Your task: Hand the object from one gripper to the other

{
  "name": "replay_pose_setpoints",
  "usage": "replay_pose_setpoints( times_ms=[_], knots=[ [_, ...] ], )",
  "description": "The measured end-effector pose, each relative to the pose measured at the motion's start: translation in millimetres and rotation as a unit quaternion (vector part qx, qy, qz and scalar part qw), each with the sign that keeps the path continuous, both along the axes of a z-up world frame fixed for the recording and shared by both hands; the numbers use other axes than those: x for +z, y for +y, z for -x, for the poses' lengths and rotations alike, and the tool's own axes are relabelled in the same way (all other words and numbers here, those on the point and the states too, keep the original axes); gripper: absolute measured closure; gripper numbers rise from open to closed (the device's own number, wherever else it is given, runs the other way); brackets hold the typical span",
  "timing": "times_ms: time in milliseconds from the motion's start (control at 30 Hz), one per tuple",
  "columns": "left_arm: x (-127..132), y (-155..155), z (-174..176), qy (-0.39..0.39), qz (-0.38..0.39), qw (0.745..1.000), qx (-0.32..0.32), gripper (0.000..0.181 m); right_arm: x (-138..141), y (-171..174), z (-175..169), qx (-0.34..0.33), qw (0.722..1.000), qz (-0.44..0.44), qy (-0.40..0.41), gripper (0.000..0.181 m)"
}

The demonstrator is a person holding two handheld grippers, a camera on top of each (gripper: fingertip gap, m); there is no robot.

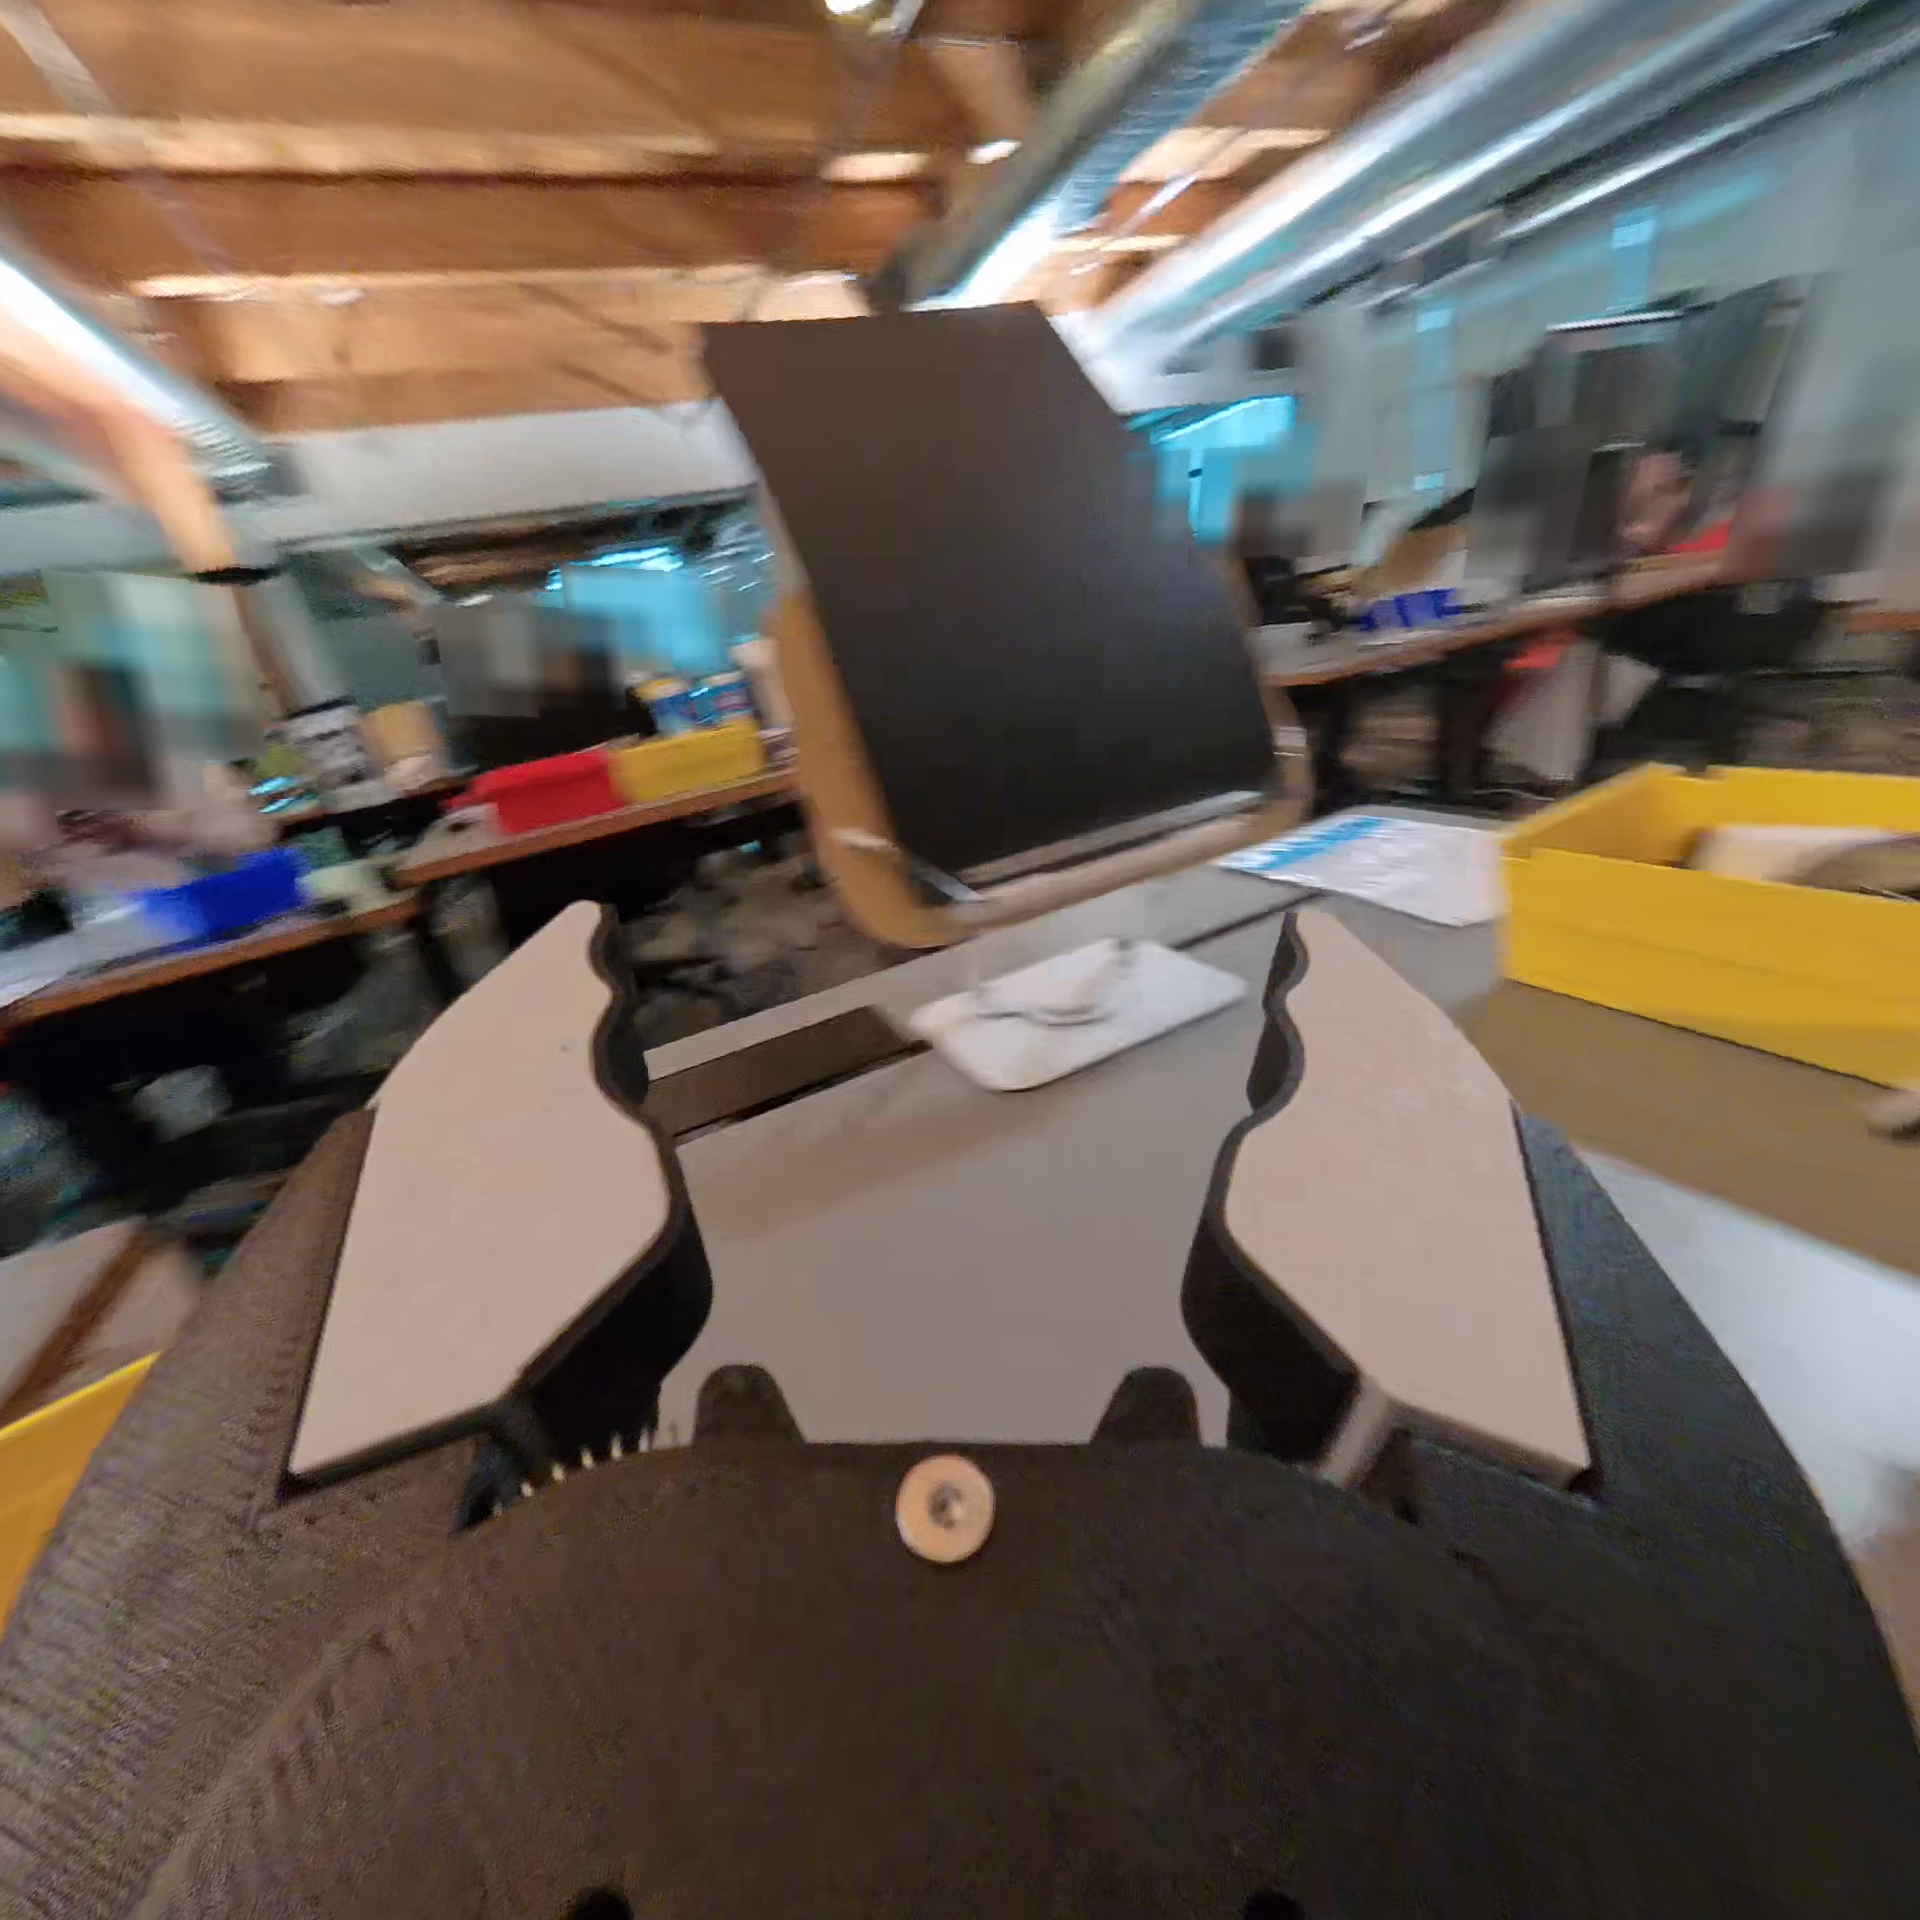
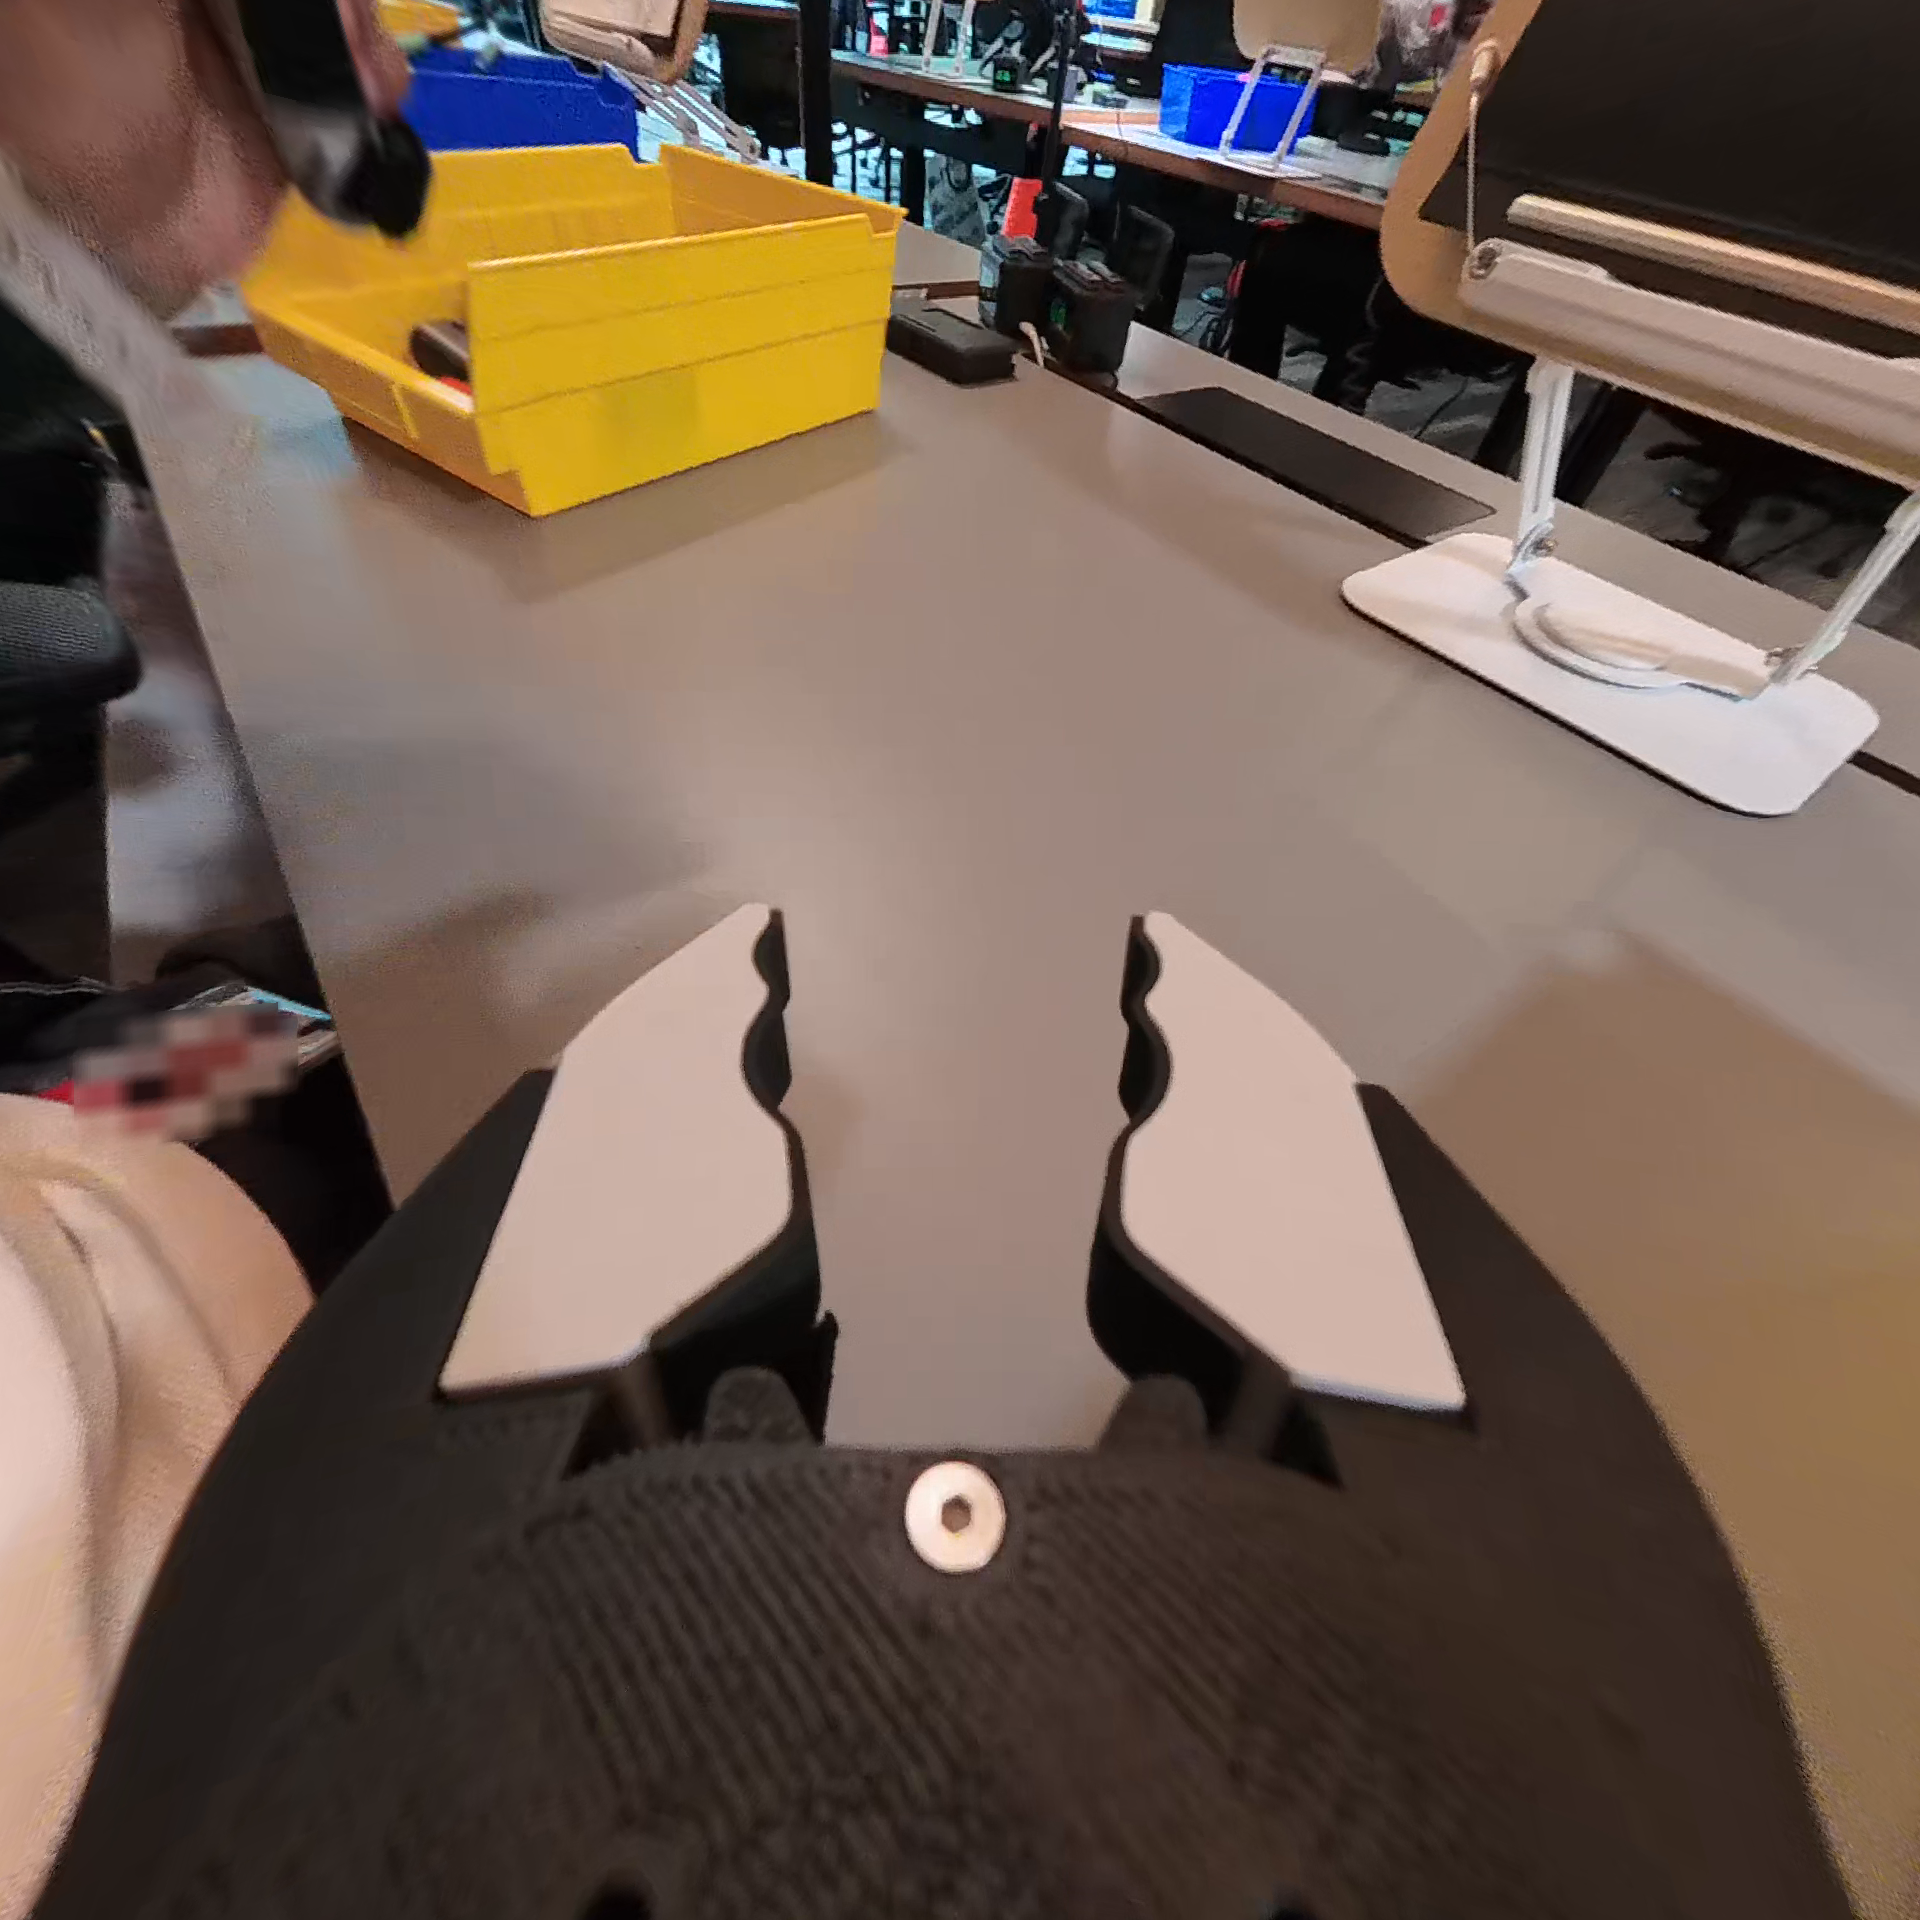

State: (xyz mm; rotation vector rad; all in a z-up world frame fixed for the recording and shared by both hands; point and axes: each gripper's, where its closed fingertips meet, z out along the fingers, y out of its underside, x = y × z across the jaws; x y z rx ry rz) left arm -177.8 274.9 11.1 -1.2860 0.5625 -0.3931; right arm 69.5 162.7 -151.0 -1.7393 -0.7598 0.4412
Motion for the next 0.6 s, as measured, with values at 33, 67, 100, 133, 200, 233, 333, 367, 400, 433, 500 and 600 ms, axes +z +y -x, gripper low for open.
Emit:
replay_pose_setpoints(
  times_ms=[33,67,100,133,200,233,333,367,400,433,500,600],
  knots=[
    [13,7,34,-0.008,0.019,1.0,0.018,0.073,0,-2,2,0.007,1.0,-0.001,0.001,0.119],
    [18,9,61,-0.017,0.051,0.999,0.009,0.095,0,-3,5,0.014,1.0,-0.001,-0.001,0.119],
    [15,14,91,-0.033,0.094,0.995,0.019,0.099,-2,-5,8,0.02,1.0,0.0,-0.007,0.119],
    [7,18,120,-0.05,0.128,0.99,0.035,0.1,-5,-5,10,0.024,1.0,0.001,-0.015,0.119],
    [-24,25,172,-0.075,0.198,0.974,0.076,0.1,-9,-5,13,0.027,0.999,0.002,-0.03,0.12],
    [-43,29,195,-0.082,0.232,0.964,0.102,0.103,-10,-5,14,0.027,0.999,0.002,-0.034,0.12],
    [-98,33,228,-0.106,0.352,0.924,0.102,0.111,-13,-4,18,0.028,0.999,0.003,-0.041,0.12],
    [-110,34,232,-0.117,0.381,0.912,0.094,0.112,-15,-3,19,0.027,0.999,0.005,-0.047,0.121],
    [-114,35,233,-0.133,0.394,0.905,0.087,0.114,-18,-1,19,0.026,0.998,0.005,-0.056,0.121],
    [-115,37,229,-0.148,0.398,0.903,0.071,0.118,-21,0,19,0.025,0.997,0.005,-0.067,0.122],
    [-123,38,212,-0.151,0.437,0.886,0.035,0.12,-24,1,19,0.024,0.996,-0.001,-0.087,0.123],
    [-153,44,188,-0.114,0.506,0.854,0.026,0.104,-30,2,21,0.028,0.994,-0.003,-0.109,0.124]
  ],
)
